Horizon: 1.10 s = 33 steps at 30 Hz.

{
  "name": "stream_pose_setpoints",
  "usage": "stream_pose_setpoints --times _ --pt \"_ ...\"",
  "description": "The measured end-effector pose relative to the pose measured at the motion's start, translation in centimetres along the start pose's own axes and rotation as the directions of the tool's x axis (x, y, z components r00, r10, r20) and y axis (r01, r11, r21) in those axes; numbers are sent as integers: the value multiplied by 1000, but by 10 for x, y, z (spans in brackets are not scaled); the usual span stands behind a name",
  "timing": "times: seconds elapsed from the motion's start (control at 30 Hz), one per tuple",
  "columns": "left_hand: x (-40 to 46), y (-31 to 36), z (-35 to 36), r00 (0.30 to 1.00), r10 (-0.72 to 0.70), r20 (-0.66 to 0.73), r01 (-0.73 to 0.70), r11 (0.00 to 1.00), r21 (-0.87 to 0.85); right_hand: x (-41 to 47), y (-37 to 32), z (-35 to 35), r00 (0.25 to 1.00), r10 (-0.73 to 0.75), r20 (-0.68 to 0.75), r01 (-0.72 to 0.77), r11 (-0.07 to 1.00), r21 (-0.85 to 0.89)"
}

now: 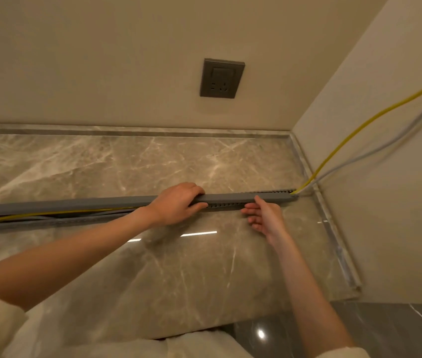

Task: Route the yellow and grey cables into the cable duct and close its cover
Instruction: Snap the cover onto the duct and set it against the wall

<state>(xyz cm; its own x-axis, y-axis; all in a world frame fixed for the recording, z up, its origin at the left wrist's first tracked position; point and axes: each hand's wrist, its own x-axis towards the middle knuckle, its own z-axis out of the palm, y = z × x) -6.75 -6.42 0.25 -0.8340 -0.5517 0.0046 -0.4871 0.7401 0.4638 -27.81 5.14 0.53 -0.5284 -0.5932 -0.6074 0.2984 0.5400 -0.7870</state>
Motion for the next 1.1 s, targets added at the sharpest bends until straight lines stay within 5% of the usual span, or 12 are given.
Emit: stream_pose_setpoints --times 0.23,0.43,0.6,0.77,0.97,1.1 --pt "43 37 17 999 46 4 -45 999 -29 35 -2 -52 944 -85 -318 118 990 83" --pt "59 63 34 992 -112 -62 105 988 -112 52 -8 -74 804 -279 -525 239 960 -145" --pt "58 70 44 974 -174 -145 158 981 -113 60 -18 -82 790 -437 -430 240 866 -439" --pt "51 74 45 980 -135 -145 128 990 -59 66 -22 -86 855 -355 -377 169 880 -444" --pt "42 74 38 982 -139 -125 130 988 -78 62 -20 -90 848 -422 -319 208 820 -533" --pt "41 78 34 980 -179 -92 167 978 -122 57 -21 -90 890 -343 -301 217 898 -384"
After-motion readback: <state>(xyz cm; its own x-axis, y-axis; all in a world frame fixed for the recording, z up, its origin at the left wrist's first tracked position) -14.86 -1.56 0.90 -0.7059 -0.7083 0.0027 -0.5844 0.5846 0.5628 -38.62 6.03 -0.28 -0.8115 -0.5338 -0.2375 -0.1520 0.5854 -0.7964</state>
